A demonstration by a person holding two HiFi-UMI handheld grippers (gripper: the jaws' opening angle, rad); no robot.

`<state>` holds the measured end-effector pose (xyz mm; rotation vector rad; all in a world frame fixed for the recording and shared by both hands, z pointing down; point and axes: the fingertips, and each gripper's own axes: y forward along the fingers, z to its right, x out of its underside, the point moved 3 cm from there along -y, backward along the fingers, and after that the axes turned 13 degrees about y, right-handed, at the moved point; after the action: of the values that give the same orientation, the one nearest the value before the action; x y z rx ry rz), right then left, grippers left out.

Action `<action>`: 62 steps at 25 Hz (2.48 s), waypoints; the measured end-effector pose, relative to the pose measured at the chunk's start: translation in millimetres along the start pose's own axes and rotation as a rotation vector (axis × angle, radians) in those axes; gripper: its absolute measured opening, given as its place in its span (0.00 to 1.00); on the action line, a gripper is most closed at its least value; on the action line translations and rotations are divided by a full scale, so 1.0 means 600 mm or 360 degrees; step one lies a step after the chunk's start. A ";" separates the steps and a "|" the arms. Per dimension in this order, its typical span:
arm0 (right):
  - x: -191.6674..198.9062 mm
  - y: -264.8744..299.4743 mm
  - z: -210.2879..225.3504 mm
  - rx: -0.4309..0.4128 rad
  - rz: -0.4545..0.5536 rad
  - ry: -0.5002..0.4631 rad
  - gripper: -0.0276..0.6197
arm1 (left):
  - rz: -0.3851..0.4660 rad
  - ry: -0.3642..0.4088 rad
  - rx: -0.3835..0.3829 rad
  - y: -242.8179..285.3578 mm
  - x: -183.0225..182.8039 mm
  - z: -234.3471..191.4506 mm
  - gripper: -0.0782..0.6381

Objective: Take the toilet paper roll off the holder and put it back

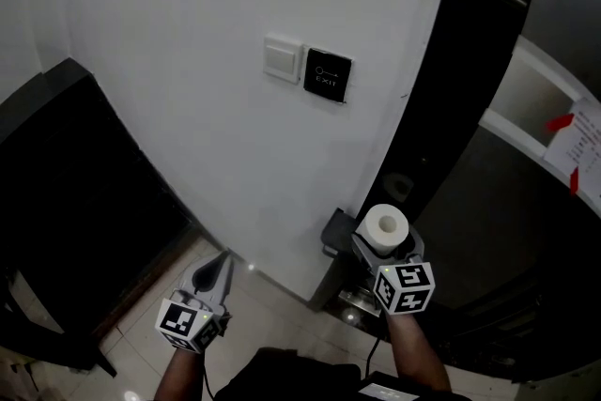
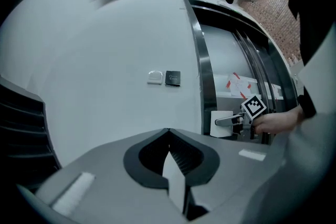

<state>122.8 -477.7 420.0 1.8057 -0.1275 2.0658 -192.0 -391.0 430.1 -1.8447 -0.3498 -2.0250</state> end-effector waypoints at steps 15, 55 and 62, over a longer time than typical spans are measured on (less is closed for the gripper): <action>-0.005 -0.175 -0.060 -0.0013 0.0276 -0.0006 0.78 | -0.0005 -0.0030 0.0276 -0.015 -0.006 0.039 0.11; 0.104 -0.434 -0.001 -0.0127 0.0264 0.0304 0.78 | 0.0018 -0.0036 0.0269 -0.102 -0.044 0.270 0.11; 0.116 -0.427 0.009 -0.0071 0.0224 0.0307 0.78 | 0.0007 -0.0002 0.0269 -0.087 -0.043 0.257 0.11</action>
<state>210.4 -228.0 440.7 1.6027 -0.2513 2.3031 -74.7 -275.8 425.0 -1.7429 -0.5007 -1.9278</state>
